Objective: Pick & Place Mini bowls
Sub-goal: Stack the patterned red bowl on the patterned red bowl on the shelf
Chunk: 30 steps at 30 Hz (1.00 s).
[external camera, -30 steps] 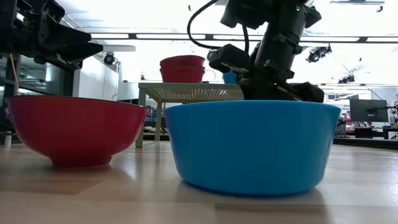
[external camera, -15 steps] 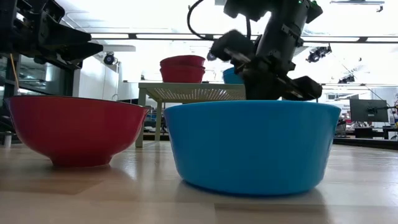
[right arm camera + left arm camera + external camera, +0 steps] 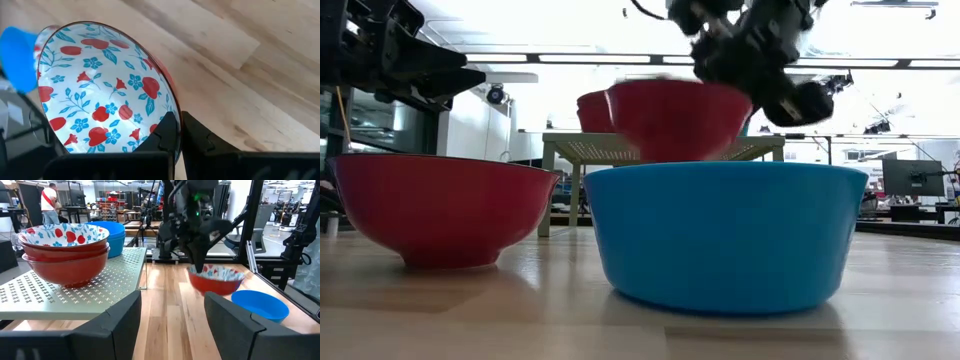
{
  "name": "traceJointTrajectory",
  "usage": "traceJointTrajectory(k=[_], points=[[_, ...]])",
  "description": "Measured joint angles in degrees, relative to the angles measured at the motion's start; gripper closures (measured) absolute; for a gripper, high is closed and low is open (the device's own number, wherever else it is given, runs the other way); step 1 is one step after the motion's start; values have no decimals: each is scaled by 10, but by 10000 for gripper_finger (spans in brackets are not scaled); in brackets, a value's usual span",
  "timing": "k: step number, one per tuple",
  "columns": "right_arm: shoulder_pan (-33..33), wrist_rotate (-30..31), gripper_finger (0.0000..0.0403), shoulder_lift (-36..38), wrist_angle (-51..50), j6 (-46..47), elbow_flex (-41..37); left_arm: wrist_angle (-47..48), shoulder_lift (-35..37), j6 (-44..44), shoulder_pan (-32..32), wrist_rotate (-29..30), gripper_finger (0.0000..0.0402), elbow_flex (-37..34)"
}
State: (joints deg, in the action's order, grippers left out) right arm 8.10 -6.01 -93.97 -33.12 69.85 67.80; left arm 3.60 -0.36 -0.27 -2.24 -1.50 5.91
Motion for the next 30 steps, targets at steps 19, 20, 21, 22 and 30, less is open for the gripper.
traceJointTrajectory(k=[19,20,21,22,30], points=[[-138,-35,403,0,-283,-321,298,0,0,0,0,0,189,0],[-146,-35,403,0,-283,-334,305,0,0,0,0,0,189,0],[-155,-35,403,0,-281,-346,311,0,0,0,0,0,189,0],[-164,-34,403,0,-276,-358,315,0,0,0,0,0,189,0],[-229,-37,403,0,-194,-451,328,0,0,0,0,0,189,0]])
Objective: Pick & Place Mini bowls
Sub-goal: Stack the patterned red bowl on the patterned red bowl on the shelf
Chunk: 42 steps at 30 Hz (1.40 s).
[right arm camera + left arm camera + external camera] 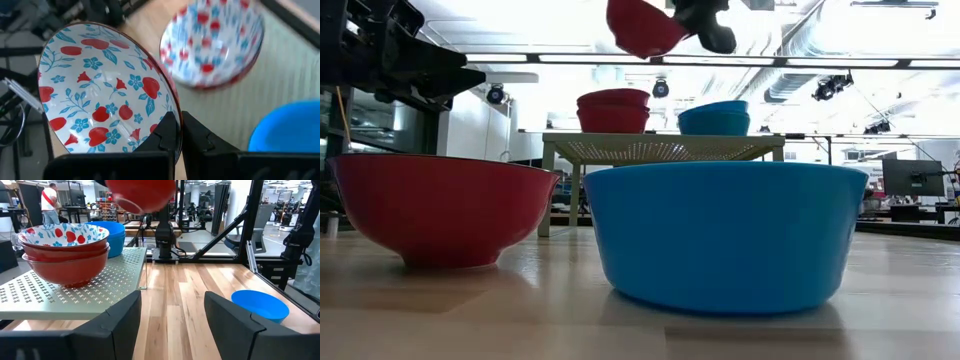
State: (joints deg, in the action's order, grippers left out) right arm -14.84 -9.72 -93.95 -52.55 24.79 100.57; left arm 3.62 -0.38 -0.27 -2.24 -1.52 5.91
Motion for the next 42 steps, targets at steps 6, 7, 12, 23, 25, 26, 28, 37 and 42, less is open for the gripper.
traceJointTrajectory(k=[6,7,12,23,25,26,28,37,42], points=[[-38,-33,402,0,45,-60,0,0,0,0,0,0,189,0],[-44,-40,402,0,46,-68,0,0,0,0,0,0,189,0],[-75,-44,402,0,60,-69,0,0,0,0,0,0,189,0],[-113,-38,402,-8,66,18,0,0,0,0,0,0,189,0],[-113,-36,402,-16,66,47,-1,0,0,0,0,0,189,0],[-113,-35,402,-22,68,62,-1,0,0,0,0,0,189,0],[-113,-37,402,-33,75,89,-2,0,0,0,0,0,189,0],[-113,-30,402,-68,101,200,-2,0,0,0,0,0,189,0],[-105,-18,402,-67,97,244,-2,0,0,0,0,0,189,0]])
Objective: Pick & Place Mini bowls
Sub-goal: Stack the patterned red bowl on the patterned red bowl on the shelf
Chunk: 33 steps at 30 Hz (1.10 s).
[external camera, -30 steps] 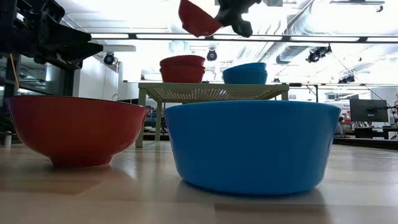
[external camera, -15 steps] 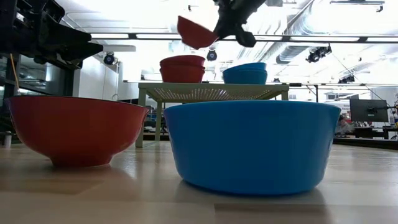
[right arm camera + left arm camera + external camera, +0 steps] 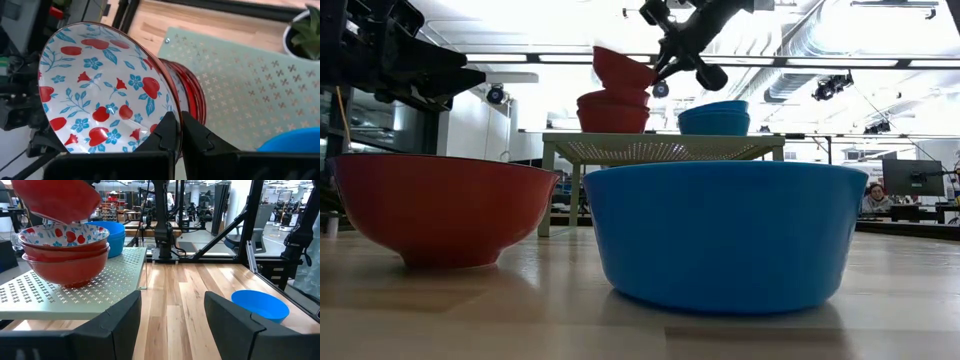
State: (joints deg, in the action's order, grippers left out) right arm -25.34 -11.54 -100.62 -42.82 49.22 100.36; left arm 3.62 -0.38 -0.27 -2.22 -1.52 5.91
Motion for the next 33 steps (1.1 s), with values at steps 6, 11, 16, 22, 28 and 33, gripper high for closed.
traceJointTrajectory(k=[6,11,16,22,28,33], points=[[9,-2,402,-14,1,25,0,0,0,0,0,0,189,0],[12,-6,403,-18,3,33,1,0,0,0,0,0,189,0],[11,-5,403,-18,-15,24,1,0,0,0,0,0,189,0],[11,-8,402,-18,-25,6,1,0,0,0,0,0,189,0],[11,-14,389,-18,-24,-4,1,0,0,0,0,0,189,0],[11,-13,381,-18,-24,-15,1,0,0,0,0,0,189,0]])
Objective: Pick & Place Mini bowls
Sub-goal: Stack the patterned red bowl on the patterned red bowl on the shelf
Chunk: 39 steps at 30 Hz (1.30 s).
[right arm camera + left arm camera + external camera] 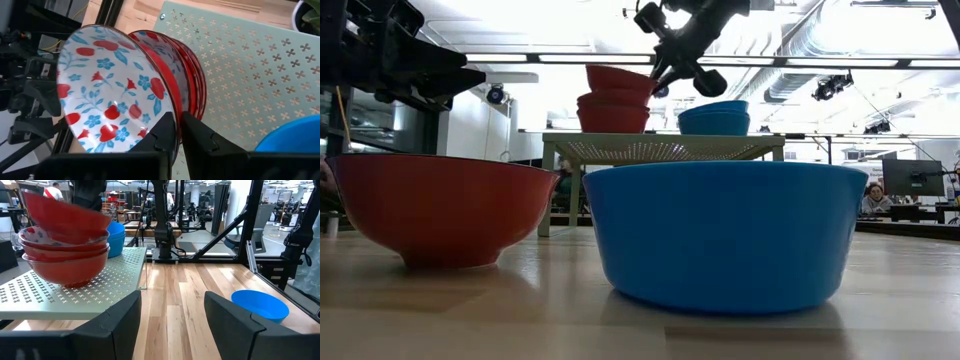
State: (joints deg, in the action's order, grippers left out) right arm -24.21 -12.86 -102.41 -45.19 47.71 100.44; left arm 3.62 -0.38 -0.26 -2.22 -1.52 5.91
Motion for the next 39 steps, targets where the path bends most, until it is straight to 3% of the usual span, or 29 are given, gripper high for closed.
traceJointTrajectory(k=[39], points=[[-11,-10,376,-2,17,-47,0,0,0,0,0,0,189,0]])
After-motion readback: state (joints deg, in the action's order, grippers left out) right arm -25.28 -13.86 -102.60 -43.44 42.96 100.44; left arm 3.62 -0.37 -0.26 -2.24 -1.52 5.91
